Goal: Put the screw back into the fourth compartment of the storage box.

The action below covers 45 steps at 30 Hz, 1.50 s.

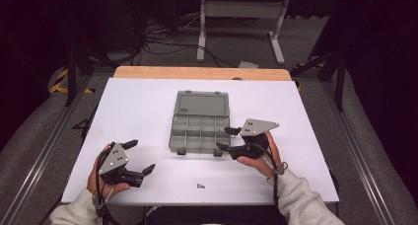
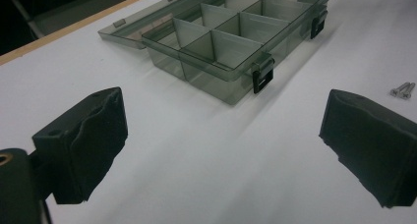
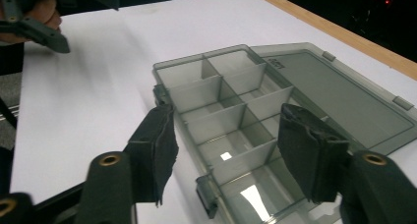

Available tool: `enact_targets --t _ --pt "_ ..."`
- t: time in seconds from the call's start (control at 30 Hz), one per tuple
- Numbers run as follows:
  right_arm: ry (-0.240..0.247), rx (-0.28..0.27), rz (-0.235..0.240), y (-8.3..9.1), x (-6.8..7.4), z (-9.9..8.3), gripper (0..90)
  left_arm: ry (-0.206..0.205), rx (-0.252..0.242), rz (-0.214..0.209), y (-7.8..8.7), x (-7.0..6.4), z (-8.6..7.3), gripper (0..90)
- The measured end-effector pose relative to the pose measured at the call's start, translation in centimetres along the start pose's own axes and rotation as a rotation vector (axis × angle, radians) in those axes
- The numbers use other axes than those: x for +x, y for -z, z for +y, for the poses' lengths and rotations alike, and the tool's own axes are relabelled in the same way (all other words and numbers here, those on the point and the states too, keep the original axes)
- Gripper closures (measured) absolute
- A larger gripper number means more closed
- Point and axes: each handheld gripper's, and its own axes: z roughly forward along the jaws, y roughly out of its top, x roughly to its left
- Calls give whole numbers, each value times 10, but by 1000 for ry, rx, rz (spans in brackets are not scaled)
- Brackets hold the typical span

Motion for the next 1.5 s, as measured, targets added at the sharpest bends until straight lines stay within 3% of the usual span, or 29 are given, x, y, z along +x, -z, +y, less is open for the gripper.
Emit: enact_targets --t 0.1,0.17,0.33,0.4,0.57,0.9,1.5 --pt "12 9 17 1 7 -1 313 -1 2 -2 -1 0 0 46" --pt "12 29 18 1 13 -3 223 1 6 -2 -1 0 0 46" --pt "33 71 66 -4 31 -12 194 0 2 -1 -1 0 0 46" --pt "41 74 67 -4 34 -13 194 -1 2 0 0 -1 0 45" --pt "59 87 129 -10 49 -16 250 1 3 0 0 -1 0 46" --pt "77 179 214 -44 64 -30 306 0 4 -2 -1 -1 0 46" --pt "92 233 214 -65 65 -38 360 -3 8 -6 -1 -1 0 47"
